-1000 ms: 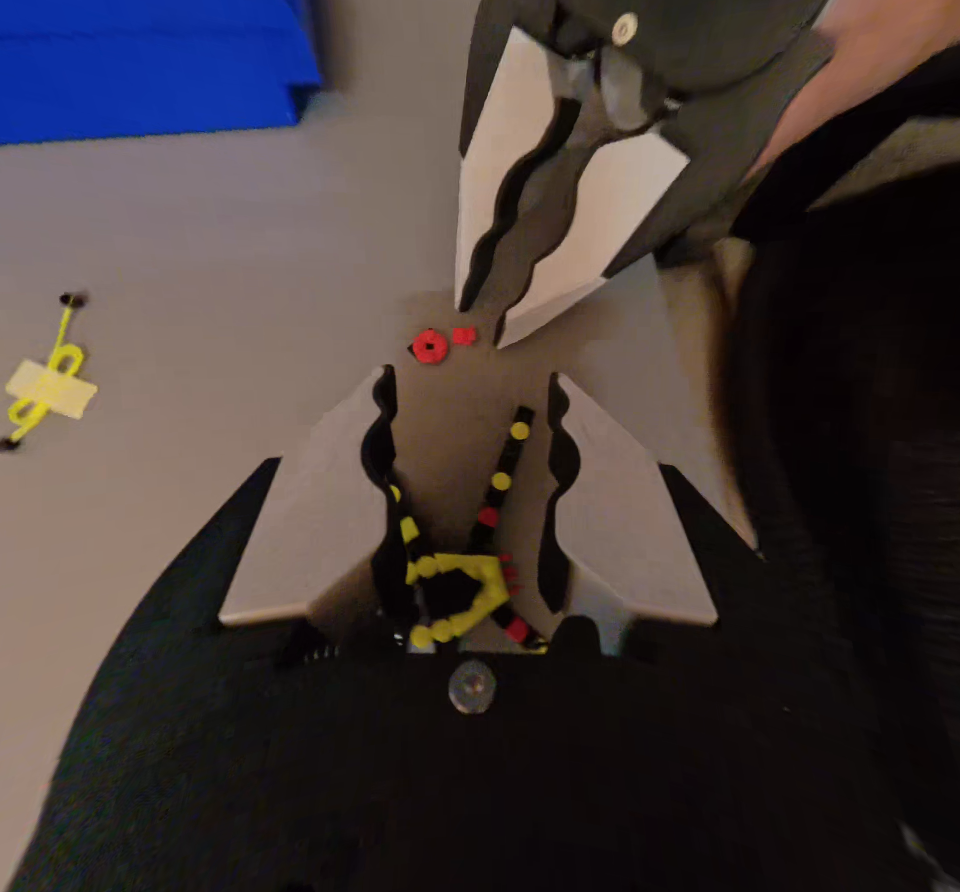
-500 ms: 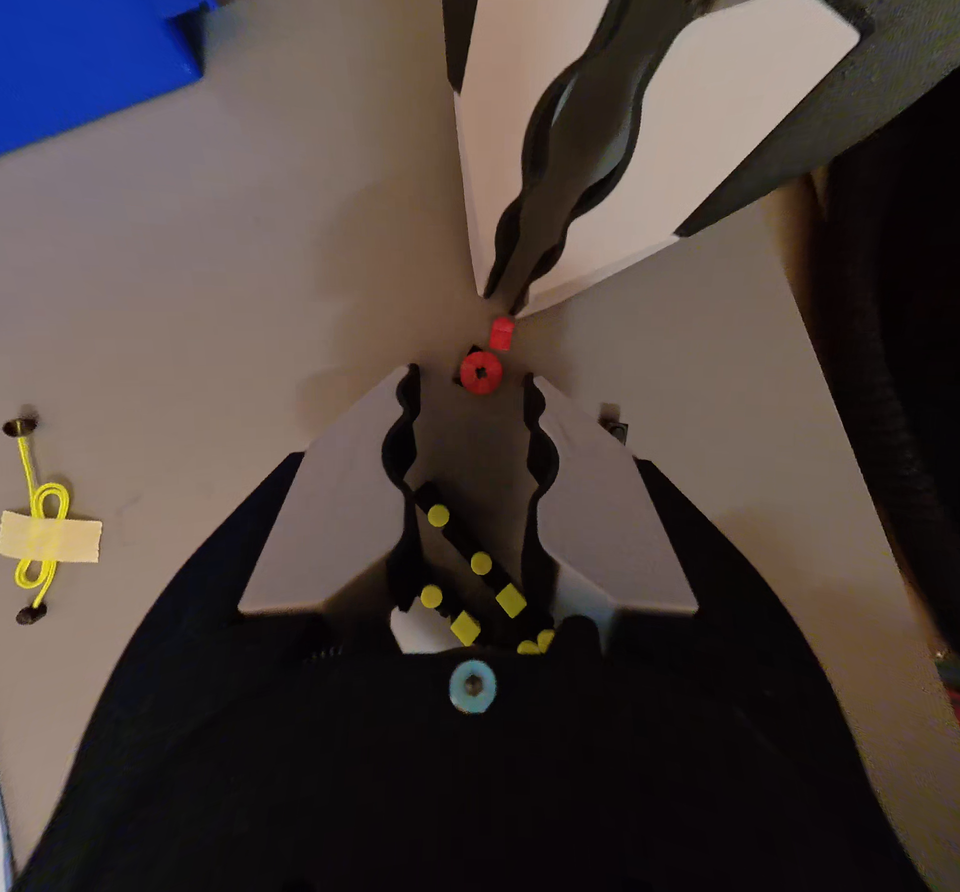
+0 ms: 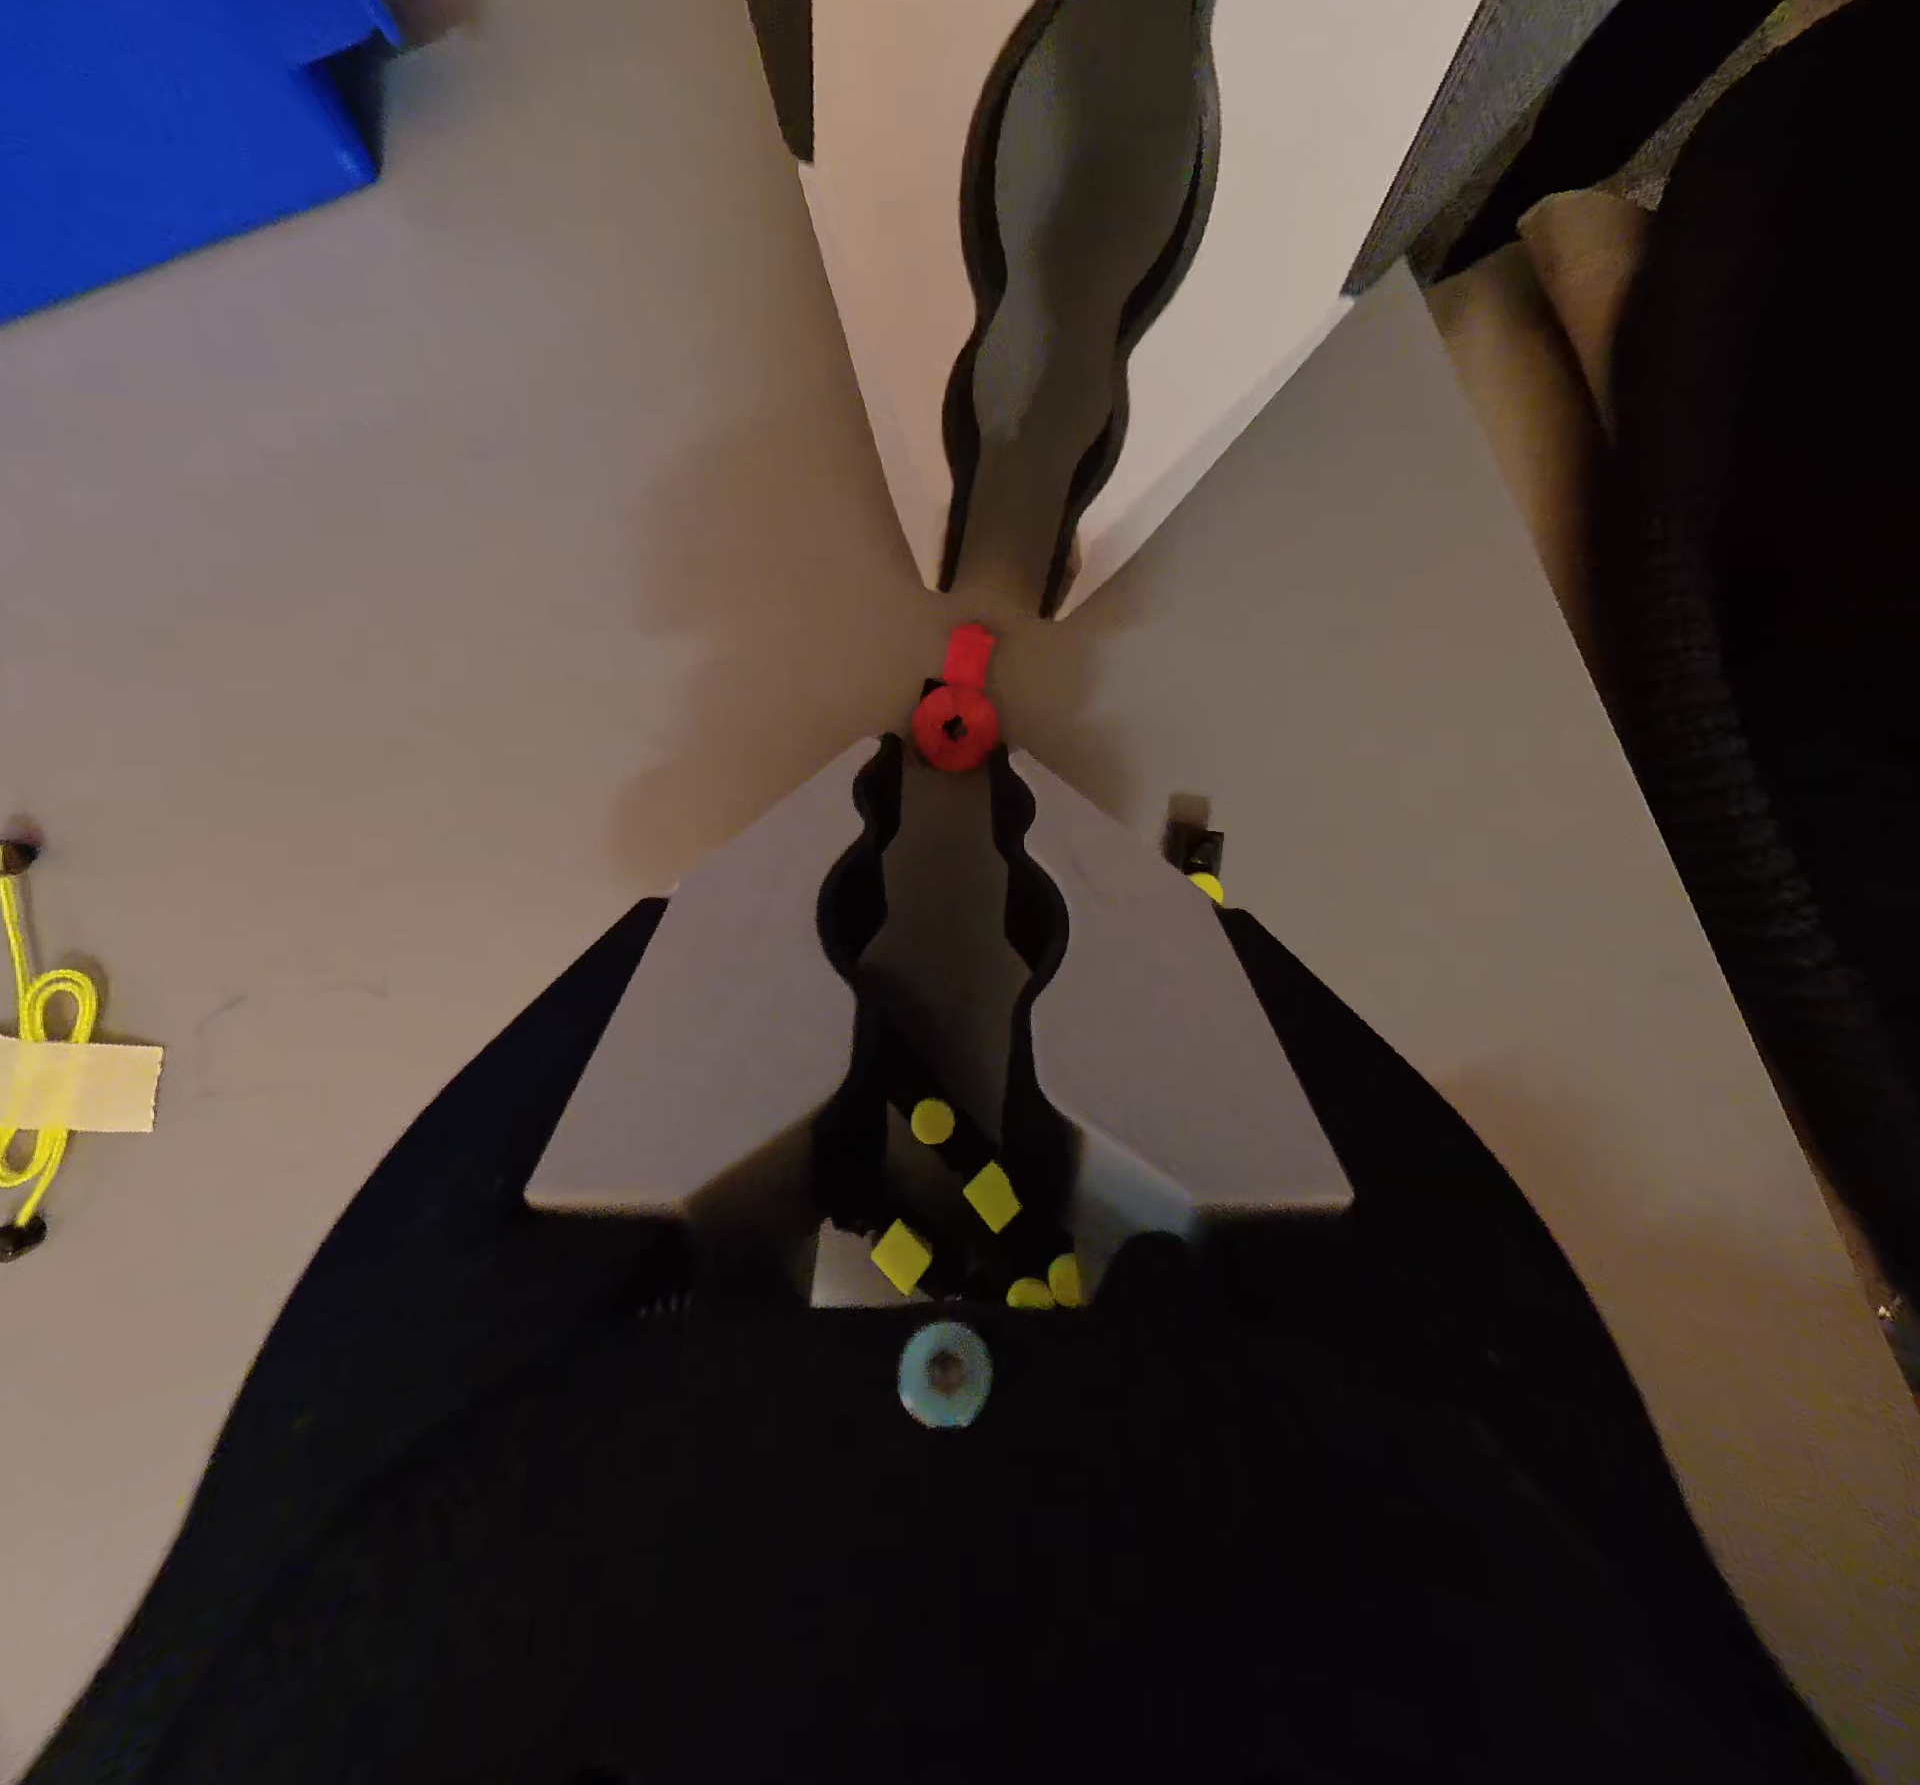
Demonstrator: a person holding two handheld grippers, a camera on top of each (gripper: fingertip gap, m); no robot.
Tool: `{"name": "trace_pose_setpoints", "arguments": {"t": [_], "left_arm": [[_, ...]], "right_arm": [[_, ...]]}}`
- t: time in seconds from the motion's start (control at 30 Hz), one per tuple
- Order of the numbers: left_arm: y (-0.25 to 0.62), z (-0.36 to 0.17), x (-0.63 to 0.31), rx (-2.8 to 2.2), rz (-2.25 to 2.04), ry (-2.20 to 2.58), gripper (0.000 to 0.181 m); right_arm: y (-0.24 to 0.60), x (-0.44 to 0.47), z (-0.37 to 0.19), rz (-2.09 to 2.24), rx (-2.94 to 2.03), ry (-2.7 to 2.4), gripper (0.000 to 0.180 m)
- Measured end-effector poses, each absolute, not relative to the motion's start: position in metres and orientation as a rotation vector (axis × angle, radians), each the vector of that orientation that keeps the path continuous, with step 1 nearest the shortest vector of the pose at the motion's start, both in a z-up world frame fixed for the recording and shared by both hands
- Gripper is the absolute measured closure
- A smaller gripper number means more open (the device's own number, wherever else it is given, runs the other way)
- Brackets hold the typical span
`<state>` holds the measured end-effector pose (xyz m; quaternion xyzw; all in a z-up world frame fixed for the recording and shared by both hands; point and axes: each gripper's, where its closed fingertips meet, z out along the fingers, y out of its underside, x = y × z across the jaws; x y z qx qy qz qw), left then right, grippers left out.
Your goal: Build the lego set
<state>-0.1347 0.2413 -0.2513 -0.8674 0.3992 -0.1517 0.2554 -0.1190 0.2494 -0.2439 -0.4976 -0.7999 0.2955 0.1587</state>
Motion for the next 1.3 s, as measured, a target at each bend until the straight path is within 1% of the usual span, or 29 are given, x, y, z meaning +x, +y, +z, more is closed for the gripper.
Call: {"name": "trace_pose_setpoints", "arguments": {"t": [0.2, 0.47, 0.93, 1.13, 1.23, 1.3], "left_arm": [[0.2424, -0.2511, -0.1350, -2.349, -0.396, 1.091, 0.167], [0.2483, -0.2466, -0.1351, -2.348, -0.408, 1.047, 0.168], [0.2435, -0.2480, -0.1339, -2.359, -0.456, 1.008, 0.172], [0.2423, -0.2509, -0.1316, -2.358, -0.459, 1.017, 0.170], [0.2419, -0.2509, -0.1309, -2.356, -0.466, 1.020, 0.166], [0.2429, -0.2507, -0.1308, -2.356, -0.462, 1.019, 0.160]], "right_arm": [[0.2490, -0.1202, -0.2484, 0.854, -1.422, -2.308, 0.166], [0.2452, -0.1255, -0.2502, 0.834, -1.383, -2.336, 0.174], [0.2465, -0.1266, -0.2503, 0.840, -1.416, -2.315, 0.174], [0.2465, -0.1269, -0.2503, 0.844, -1.426, -2.309, 0.175], [0.2466, -0.1270, -0.2504, 0.844, -1.425, -2.309, 0.175], [0.2466, -0.1270, -0.2505, 0.844, -1.425, -2.309, 0.175]]}}
